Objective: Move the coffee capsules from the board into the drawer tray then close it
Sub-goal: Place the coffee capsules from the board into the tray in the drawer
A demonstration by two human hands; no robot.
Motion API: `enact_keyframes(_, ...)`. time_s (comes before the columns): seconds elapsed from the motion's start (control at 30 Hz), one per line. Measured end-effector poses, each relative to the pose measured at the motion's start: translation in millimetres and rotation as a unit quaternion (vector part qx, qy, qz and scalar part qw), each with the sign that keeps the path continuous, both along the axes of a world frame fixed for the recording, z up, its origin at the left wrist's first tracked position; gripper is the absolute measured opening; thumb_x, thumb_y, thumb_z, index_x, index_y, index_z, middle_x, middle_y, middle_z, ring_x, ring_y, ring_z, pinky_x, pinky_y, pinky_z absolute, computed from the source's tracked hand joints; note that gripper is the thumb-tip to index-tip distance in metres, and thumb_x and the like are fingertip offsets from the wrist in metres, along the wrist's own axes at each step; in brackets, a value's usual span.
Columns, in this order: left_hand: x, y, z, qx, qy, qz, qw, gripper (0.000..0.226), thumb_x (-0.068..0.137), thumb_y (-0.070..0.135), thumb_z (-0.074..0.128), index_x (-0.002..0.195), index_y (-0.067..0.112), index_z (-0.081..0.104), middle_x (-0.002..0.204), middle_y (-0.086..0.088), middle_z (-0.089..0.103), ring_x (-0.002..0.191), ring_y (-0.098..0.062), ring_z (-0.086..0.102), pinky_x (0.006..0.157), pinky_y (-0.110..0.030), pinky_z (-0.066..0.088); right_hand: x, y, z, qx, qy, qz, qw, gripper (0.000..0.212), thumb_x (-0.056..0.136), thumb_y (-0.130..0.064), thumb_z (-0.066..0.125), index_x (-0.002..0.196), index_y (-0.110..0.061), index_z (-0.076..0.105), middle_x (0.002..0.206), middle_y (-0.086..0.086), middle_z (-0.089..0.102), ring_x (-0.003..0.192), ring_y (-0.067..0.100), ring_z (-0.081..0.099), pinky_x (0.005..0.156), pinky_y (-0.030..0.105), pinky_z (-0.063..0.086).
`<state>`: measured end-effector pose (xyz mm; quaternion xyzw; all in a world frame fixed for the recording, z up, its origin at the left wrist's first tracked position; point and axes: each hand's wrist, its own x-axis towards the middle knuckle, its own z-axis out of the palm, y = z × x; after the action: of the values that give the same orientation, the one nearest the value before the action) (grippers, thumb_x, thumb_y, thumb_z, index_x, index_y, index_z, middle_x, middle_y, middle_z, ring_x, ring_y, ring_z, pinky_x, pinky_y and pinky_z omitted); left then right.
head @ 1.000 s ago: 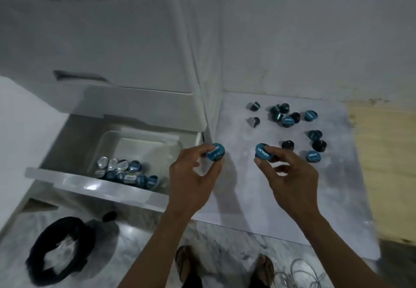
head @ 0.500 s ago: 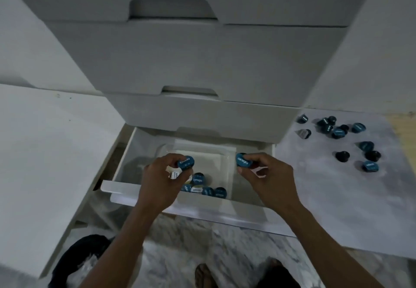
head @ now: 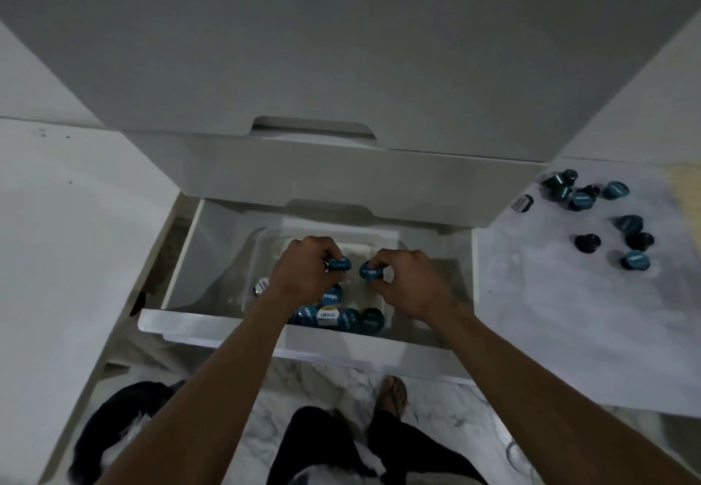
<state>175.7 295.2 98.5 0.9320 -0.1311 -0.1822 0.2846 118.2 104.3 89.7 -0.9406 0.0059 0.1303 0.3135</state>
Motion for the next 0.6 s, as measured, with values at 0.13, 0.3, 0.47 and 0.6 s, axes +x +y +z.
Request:
enact_keyframes(0.13,9.0,-3.2,-18.0,0.016,0.041,0.005,0.999,0.024,0.069,0.019,0.083,0.088,0.024,0.07,0.081,0.004,0.066,0.078,-0.018,0.067,0.076,-0.034,0.058,5.7,3.3,-12.9,-0.033,0.025,0.007,0.999,0.022,0.086,-0.03,0.067,0.108,-0.025,0.066,0.108,0.002,0.071,0.096,0.023,0.064,0.077,0.034,0.053)
enact_keyframes(0.3,16.1,-5.0,-30.0,0.008,0.071,0.005,0.997,0.025,0.067,0.018,0.083,0.087,0.024,0.07,0.084,0.003,0.069,0.081,-0.018,0.067,0.079,-0.039,0.058,5.8,8.0,-24.8,-0.063,0.029,0.013,0.997,0.02,0.086,-0.032,0.065,0.105,-0.025,0.064,0.106,0.003,0.071,0.094,0.024,0.065,0.076,0.034,0.052)
enact_keyframes(0.47,16.6,-7.7,-36.7,0.001,0.068,-0.011,0.998,0.026,0.066,0.016,0.084,0.084,0.024,0.067,0.08,0.005,0.067,0.078,-0.018,0.065,0.079,-0.037,0.057,6.9,10.2,-29.4,-0.085,-0.004,0.019,0.996,0.013,0.088,-0.034,0.064,0.099,-0.027,0.061,0.1,0.0,0.071,0.087,0.022,0.064,0.067,0.027,0.039)
enact_keyframes(0.6,16.2,-8.0,-38.5,-0.011,0.069,-0.012,0.997,0.028,0.065,0.014,0.084,0.084,0.025,0.067,0.08,0.005,0.066,0.076,-0.016,0.064,0.078,-0.037,0.056,9.4,9.8,-30.9,-0.098,0.0,0.029,0.995,0.009,0.088,-0.032,0.063,0.094,-0.027,0.059,0.099,-0.002,0.069,0.084,0.021,0.062,0.069,0.029,0.043)
